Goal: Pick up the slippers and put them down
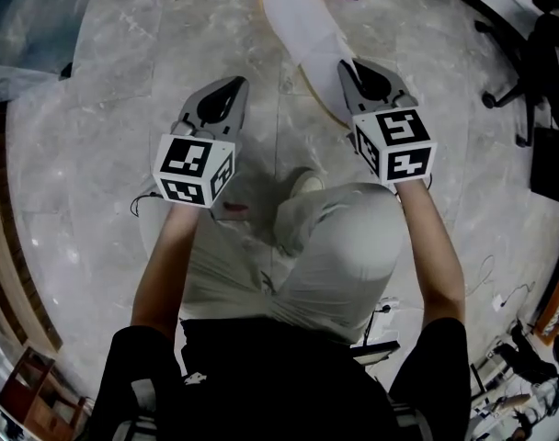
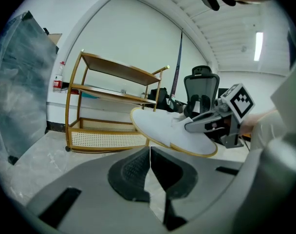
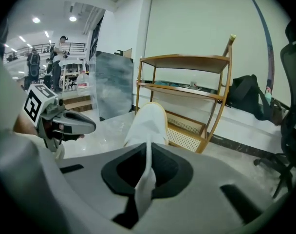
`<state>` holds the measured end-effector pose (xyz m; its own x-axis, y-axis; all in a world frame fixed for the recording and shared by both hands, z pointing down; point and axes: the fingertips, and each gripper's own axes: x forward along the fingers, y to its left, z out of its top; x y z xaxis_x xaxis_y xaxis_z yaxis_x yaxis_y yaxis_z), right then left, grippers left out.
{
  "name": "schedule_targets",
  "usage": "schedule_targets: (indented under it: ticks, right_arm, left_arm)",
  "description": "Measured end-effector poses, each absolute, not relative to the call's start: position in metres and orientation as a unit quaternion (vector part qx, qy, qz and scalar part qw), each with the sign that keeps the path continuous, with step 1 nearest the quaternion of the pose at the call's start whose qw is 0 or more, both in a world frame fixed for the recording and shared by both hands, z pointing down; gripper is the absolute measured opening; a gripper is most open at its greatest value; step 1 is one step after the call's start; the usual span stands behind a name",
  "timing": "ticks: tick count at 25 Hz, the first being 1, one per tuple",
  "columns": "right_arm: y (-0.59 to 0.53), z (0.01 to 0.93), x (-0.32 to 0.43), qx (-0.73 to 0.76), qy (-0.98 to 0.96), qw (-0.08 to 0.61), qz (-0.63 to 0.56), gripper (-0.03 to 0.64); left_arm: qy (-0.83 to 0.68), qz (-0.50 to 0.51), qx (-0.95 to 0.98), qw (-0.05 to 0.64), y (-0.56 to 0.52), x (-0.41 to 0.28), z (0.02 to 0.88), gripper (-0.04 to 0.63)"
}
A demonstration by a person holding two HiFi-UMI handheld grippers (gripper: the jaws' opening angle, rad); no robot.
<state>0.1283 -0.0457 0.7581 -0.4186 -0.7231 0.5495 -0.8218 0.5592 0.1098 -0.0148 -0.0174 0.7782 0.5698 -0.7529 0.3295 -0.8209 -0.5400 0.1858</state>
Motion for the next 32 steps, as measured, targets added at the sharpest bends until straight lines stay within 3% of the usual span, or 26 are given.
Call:
schedule_targets:
  ticks: [32]
  right_arm:
    - [-0.031, 0.912, 0.144, 0.452, -0.820, 0.297, 0.186, 0.009]
  left_arm:
    - [-0.399, 0.196, 0.877, 0.182, -0.011, 0.028, 0.897, 0.007]
